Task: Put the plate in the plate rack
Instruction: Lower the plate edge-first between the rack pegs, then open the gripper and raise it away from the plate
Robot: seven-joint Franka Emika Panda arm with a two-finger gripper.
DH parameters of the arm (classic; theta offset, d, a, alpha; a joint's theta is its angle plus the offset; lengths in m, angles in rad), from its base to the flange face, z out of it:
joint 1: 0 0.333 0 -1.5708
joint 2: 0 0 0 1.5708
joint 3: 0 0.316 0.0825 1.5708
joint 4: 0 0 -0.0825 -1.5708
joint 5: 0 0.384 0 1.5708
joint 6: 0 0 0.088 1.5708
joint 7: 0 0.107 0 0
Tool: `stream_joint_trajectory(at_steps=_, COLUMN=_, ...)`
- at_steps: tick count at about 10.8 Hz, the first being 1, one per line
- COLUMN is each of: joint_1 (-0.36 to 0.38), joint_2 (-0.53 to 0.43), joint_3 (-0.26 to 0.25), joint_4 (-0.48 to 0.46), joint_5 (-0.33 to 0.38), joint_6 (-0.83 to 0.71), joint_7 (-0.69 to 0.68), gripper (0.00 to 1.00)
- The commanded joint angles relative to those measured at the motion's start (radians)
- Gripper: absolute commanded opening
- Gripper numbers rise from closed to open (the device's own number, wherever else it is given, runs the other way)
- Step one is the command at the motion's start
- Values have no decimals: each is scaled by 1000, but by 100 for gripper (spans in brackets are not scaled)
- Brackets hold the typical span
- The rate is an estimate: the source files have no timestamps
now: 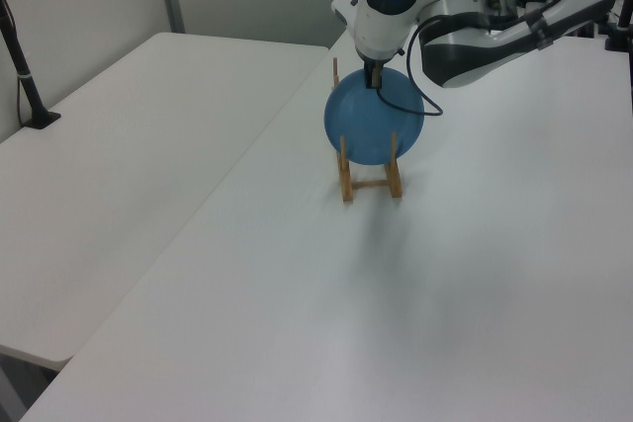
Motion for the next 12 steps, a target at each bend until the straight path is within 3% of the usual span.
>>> stream_joint_trajectory(at_steps=1, joint_1=-6, joint_2=-21, joint_3=6, joint_4=-17, joint_5=125, joint_6=32, joint_7=44, gripper=100)
stream_joint_trajectory(at_steps=3, joint_1=-4, joint_2=-32, joint_3=8, joint_4=-11, joint_5=262, joint_6=31, joint_7=42, gripper=100)
stream_joint_trajectory(at_steps=5, joint_1=-10, joint_2=-81, joint_3=8, joint_4=-9, joint_5=519, joint_6=21, joint_7=38, gripper=100)
stream_joint_trajectory(at_steps=6, joint_1=-30, joint_2=-123, joint_3=9, joint_4=-16, joint_5=642, joint_6=5, joint_7=35, gripper=100)
stream_joint_trajectory(at_steps=8, joint_1=-132, joint_2=-212, joint_3=34, joint_4=-19, joint_5=817, joint_6=-145, joint_7=18, gripper=100)
stream_joint_trajectory(at_steps=9, joint_1=-156, joint_2=-249, joint_3=37, joint_4=-20, joint_5=850, joint_6=-179, joint_7=4, gripper=100)
stream_joint_trajectory(at_steps=12, joint_1=-185, joint_2=-256, joint_3=37, joint_4=-14, joint_5=846, joint_6=-233, joint_7=-5, gripper=100)
